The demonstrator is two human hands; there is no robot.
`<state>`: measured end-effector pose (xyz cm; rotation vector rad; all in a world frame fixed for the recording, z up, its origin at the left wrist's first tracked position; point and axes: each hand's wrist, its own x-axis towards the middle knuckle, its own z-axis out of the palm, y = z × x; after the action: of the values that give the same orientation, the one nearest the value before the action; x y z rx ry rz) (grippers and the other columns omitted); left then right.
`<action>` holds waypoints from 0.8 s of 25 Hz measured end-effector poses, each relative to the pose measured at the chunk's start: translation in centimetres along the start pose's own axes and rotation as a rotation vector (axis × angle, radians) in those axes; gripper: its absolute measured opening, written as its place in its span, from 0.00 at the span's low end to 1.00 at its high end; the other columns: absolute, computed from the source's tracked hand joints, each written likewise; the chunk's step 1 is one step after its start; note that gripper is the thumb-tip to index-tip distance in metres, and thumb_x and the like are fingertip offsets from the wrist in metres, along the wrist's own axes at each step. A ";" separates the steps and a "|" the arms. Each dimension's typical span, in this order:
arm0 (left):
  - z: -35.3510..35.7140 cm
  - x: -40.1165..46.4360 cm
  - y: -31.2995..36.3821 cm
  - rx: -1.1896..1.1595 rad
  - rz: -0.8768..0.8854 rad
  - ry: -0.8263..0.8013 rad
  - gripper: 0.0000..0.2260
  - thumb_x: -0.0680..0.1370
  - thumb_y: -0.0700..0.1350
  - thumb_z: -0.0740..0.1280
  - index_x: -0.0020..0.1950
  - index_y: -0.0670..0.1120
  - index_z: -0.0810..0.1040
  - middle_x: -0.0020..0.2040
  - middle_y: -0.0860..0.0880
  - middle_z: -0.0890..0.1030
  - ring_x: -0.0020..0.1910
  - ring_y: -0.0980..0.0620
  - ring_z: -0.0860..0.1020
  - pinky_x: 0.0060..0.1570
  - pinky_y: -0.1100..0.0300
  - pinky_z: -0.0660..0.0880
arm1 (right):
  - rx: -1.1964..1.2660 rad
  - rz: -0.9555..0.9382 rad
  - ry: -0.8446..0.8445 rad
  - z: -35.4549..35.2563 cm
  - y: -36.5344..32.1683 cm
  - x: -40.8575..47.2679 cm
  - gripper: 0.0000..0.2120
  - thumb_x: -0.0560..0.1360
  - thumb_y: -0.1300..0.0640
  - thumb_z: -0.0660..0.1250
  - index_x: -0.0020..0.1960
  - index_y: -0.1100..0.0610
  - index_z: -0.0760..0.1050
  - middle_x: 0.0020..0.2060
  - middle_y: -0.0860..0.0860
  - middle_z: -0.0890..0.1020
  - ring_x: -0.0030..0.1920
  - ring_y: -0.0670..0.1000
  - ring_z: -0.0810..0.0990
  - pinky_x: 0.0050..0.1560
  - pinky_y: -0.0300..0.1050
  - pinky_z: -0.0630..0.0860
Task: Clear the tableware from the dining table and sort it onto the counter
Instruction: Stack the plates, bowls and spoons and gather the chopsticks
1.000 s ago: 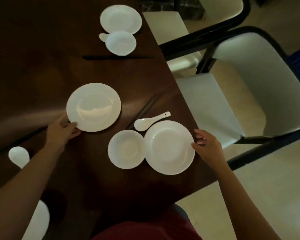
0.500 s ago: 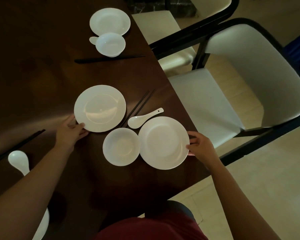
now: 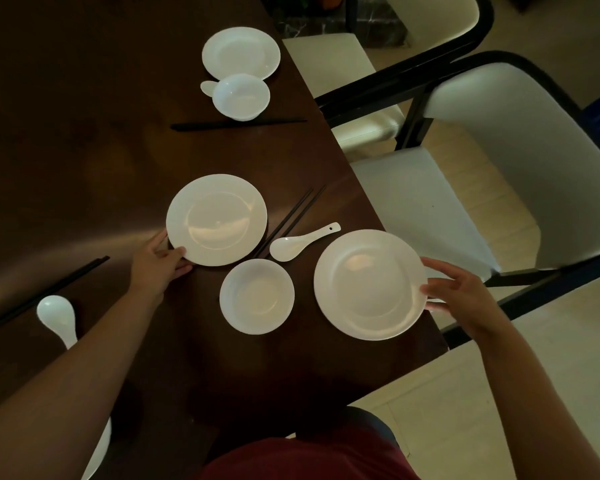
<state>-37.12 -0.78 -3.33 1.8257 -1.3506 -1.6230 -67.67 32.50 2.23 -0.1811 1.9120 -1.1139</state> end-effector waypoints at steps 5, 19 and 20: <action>0.2 -0.4 0.2 -0.045 -0.020 -0.006 0.21 0.78 0.42 0.63 0.70 0.53 0.67 0.62 0.43 0.76 0.45 0.48 0.79 0.44 0.54 0.77 | 0.095 -0.042 -0.093 1.8 -3.1 1.8 0.21 0.69 0.69 0.68 0.50 0.43 0.78 0.40 0.47 0.87 0.43 0.47 0.85 0.34 0.40 0.81; 0.0 -1.0 0.3 -0.173 -0.105 -0.025 0.15 0.75 0.43 0.68 0.62 0.49 0.73 0.47 0.47 0.80 0.43 0.49 0.81 0.36 0.58 0.78 | 0.076 -0.027 -0.342 22.5 -12.9 10.6 0.22 0.72 0.73 0.64 0.61 0.55 0.75 0.55 0.52 0.80 0.53 0.53 0.79 0.36 0.39 0.80; 0.1 -0.9 0.1 -0.170 -0.095 -0.020 0.16 0.75 0.40 0.68 0.62 0.47 0.73 0.46 0.46 0.80 0.43 0.49 0.81 0.36 0.59 0.78 | 0.058 -0.018 -0.346 22.8 -12.8 10.8 0.22 0.72 0.73 0.64 0.61 0.54 0.76 0.56 0.52 0.80 0.55 0.53 0.78 0.37 0.40 0.80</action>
<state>-37.11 -0.04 -2.73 1.8009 -1.1121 -1.7504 -60.61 5.12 0.62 -0.3370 1.5728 -1.0713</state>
